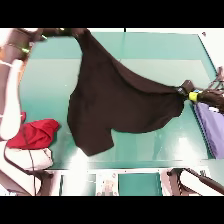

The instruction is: Fold the shirts.

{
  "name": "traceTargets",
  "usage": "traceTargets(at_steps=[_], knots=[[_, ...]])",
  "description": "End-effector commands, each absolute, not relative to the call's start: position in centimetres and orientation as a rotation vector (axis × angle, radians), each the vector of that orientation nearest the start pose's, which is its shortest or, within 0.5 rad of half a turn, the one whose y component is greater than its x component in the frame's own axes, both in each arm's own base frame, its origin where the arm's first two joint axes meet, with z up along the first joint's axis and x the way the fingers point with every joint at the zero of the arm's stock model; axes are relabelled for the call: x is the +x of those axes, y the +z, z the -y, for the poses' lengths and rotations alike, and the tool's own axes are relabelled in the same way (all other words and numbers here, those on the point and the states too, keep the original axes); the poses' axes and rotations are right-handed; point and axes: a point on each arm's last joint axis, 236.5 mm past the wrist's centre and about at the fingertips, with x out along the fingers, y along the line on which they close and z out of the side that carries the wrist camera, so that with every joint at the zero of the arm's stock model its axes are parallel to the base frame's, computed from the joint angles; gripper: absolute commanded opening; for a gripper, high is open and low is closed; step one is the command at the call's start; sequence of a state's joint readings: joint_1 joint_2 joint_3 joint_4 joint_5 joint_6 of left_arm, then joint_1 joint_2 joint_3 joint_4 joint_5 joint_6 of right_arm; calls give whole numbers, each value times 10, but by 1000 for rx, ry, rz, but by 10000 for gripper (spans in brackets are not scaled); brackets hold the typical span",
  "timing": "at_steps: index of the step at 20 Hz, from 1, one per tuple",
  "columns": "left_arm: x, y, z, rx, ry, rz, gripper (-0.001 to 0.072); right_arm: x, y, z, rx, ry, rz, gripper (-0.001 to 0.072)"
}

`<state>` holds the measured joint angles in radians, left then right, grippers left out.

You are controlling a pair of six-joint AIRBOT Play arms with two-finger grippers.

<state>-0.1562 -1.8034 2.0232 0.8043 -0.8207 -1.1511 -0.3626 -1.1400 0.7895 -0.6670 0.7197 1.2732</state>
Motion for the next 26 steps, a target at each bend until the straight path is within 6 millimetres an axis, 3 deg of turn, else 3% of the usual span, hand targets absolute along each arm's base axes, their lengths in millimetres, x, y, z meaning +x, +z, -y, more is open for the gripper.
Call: traceTargets(at_steps=[1,2,3,4,5,8,10,11,12,16,19,20,23,26], knots=[[614,111,252,-256,-666,-605,23,436,-53,36,825,-56,-887,24],[614,106,252,-276,-658,-621,99,447,-55,40,827,-55,-884,26],[615,107,249,-303,-647,-633,489,460,-51,47,822,-54,-866,112],[613,109,243,-340,-637,-653,680,472,-39,51,814,-42,-841,316],[608,110,235,-356,-638,-687,646,479,-22,54,799,-7,-826,444],[583,116,196,-347,-663,-800,633,475,29,57,782,148,-863,432],[563,114,166,-351,-674,-893,119,457,45,63,834,199,-912,340],[553,113,151,-359,-676,-937,22,446,46,67,861,207,-935,232],[544,111,139,-386,-666,-983,20,432,44,71,880,217,-967,174],[506,105,108,-397,-688,-1134,20,371,20,81,949,146,-1045,176],[481,89,99,-373,-687,-1233,19,317,-19,82,989,24,-1127,192],[474,82,94,-373,-667,-1258,19,302,-34,81,1014,-15,-1159,246],[449,58,84,-411,-640,-1311,19,279,-69,67,1076,-67,-1218,275],[418,34,70,-469,-592,-1357,19,269,-93,57,1091,-99,-1249,275]])
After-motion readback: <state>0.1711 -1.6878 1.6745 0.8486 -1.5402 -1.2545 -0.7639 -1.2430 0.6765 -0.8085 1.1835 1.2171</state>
